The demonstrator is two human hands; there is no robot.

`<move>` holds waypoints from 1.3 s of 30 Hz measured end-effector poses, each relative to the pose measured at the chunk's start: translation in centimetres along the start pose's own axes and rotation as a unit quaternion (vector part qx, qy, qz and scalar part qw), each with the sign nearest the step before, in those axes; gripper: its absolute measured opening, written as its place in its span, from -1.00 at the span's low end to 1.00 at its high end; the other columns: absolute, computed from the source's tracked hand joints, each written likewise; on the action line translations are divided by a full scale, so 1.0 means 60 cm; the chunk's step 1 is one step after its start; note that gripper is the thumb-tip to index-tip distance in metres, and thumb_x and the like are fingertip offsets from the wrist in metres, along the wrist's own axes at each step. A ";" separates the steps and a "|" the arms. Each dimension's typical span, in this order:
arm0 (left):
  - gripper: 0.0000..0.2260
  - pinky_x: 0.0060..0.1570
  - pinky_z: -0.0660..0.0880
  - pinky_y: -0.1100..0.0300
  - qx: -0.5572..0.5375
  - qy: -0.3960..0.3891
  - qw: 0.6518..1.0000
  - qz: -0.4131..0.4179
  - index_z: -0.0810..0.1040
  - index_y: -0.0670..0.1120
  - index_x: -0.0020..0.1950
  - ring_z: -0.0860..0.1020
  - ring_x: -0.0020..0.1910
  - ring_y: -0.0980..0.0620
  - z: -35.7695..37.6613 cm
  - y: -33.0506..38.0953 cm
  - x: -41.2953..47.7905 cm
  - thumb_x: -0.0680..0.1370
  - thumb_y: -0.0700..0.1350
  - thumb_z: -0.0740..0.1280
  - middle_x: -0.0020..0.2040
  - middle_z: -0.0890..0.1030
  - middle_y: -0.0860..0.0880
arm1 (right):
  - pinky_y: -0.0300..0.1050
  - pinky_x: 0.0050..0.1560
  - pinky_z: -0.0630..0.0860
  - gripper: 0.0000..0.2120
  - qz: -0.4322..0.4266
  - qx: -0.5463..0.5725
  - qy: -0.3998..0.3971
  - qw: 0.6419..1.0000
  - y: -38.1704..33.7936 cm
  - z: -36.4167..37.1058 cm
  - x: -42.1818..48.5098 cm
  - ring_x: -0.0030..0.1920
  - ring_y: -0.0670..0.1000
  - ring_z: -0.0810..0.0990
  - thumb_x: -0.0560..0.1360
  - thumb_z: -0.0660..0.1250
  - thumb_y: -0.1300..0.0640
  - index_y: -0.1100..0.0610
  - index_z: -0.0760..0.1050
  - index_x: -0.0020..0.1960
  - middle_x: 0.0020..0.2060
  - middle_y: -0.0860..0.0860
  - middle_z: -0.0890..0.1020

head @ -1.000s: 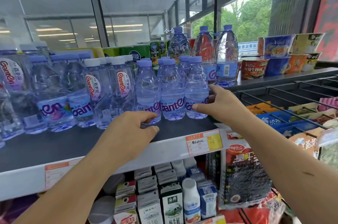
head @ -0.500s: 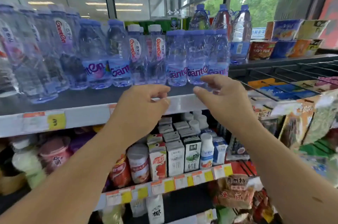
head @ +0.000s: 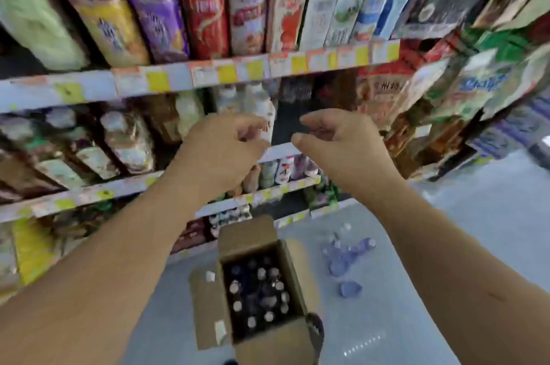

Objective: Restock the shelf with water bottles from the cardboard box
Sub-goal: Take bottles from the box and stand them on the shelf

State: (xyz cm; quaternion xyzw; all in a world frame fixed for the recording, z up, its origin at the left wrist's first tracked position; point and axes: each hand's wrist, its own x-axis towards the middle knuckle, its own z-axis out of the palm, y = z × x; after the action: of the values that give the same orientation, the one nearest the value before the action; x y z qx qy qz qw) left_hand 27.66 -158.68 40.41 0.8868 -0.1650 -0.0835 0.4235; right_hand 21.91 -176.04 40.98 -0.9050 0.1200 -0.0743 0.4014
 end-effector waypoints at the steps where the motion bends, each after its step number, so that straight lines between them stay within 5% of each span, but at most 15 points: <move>1: -0.71 0.03 0.36 0.33 0.008 -0.022 1.000 -0.020 0.56 0.06 0.31 0.48 0.07 0.18 0.032 -0.039 -0.017 0.58 -0.06 0.34 0.17 0.59 0.10 | -0.24 -0.05 0.54 -0.68 0.020 -0.013 -0.023 0.999 0.039 0.038 -0.020 -0.02 -0.14 0.61 0.52 0.41 0.00 0.02 0.58 0.26 0.02 -0.12 0.63; 7: -0.69 0.02 0.40 0.23 0.011 -0.109 0.982 -0.151 0.57 0.06 0.30 0.55 0.11 0.12 0.230 -0.274 -0.121 0.55 -0.05 0.37 0.07 0.59 0.13 | -0.06 0.09 0.54 -0.75 0.132 -0.083 -0.174 0.972 0.296 0.265 -0.132 0.04 0.06 0.63 0.50 0.40 0.07 0.12 0.64 0.14 0.06 0.02 0.68; 10: -0.67 0.08 0.44 0.23 0.005 -0.128 0.967 -0.221 0.53 0.12 0.33 0.54 0.14 0.16 0.323 -0.391 -0.168 0.56 -0.01 0.36 0.18 0.60 0.16 | -0.15 -0.09 0.51 -0.89 0.185 -0.128 -0.268 0.937 0.428 0.379 -0.177 0.04 0.07 0.61 0.49 0.36 0.03 -0.04 0.60 0.01 -0.05 -0.04 0.64; 13: -0.65 -0.10 0.36 0.40 -0.010 -0.139 0.950 -0.279 0.51 0.12 0.35 0.54 0.13 0.18 0.409 -0.506 -0.213 0.56 -0.01 0.36 0.22 0.59 0.13 | -0.12 -0.19 0.44 -0.91 0.163 -0.192 -0.335 0.908 0.566 0.496 -0.216 -0.03 0.13 0.60 0.48 0.33 0.03 0.01 0.46 -0.16 -0.20 -0.02 0.55; 20: -0.63 0.14 0.48 0.19 -0.031 -0.151 0.933 -0.326 0.52 0.09 0.35 0.56 0.15 0.11 0.585 -0.701 -0.267 0.54 -0.05 0.38 0.23 0.61 0.09 | -0.03 0.16 0.45 -0.64 0.059 -0.374 -0.411 0.829 0.780 0.693 -0.230 0.23 0.22 0.48 0.52 0.29 0.15 0.13 0.40 0.30 0.24 0.20 0.49; 24: -0.62 0.21 0.49 0.12 -0.033 -0.143 0.939 -0.310 0.52 0.10 0.36 0.55 0.16 0.12 0.637 -0.753 -0.266 0.53 -0.03 0.38 0.23 0.60 0.10 | 0.08 0.25 0.47 -0.54 0.066 -0.427 -0.446 0.784 0.844 0.766 -0.206 0.27 0.29 0.47 0.54 0.23 0.19 0.12 0.28 0.42 0.30 0.27 0.44; 28: -0.62 0.14 0.50 0.17 -0.043 -0.145 0.944 -0.294 0.50 0.11 0.37 0.56 0.11 0.14 0.648 -0.768 -0.260 0.54 -0.02 0.37 0.18 0.60 0.11 | 0.03 0.21 0.49 -0.49 0.058 -0.413 -0.480 0.772 0.850 0.769 -0.188 0.25 0.25 0.52 0.51 0.38 0.01 0.12 0.33 0.39 0.29 0.21 0.50; 32: -0.59 0.17 0.47 0.17 -0.038 -0.169 0.937 -0.305 0.48 0.11 0.39 0.56 0.15 0.11 0.624 -0.742 -0.261 0.54 -0.04 0.38 0.23 0.59 0.09 | 0.01 0.13 0.50 -0.45 0.043 -0.376 -0.440 0.815 0.784 0.701 -0.186 0.20 0.23 0.55 0.46 0.39 -0.17 0.12 0.40 0.30 0.20 0.16 0.57; 36: -0.45 0.23 0.48 0.06 -0.055 -0.187 0.941 -0.275 0.38 0.14 0.45 0.53 0.23 0.06 0.570 -0.669 -0.260 0.49 -0.09 0.43 0.29 0.54 0.10 | -0.08 -0.15 0.44 -0.54 0.024 -0.375 -0.388 0.842 0.650 0.590 -0.183 0.05 0.19 0.59 0.36 0.40 -0.21 0.00 0.48 0.16 -0.01 0.06 0.61; 39: -0.33 0.20 0.42 0.26 -0.065 -0.209 0.950 -0.221 0.30 0.14 0.49 0.46 0.19 0.24 0.503 -0.577 -0.248 0.44 -0.11 0.47 0.28 0.48 0.19 | -0.10 -0.20 0.41 -0.62 -0.023 -0.373 -0.390 0.841 0.503 0.465 -0.166 -0.06 0.10 0.54 0.35 0.41 -0.18 -0.07 0.49 0.11 -0.27 -0.10 0.44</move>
State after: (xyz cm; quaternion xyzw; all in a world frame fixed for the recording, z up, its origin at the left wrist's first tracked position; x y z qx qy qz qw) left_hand 12.82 -154.80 -5.33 0.8341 -0.0445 -0.3692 0.4074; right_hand 14.02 -173.08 -0.46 -0.9430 -0.0482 0.3263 0.0449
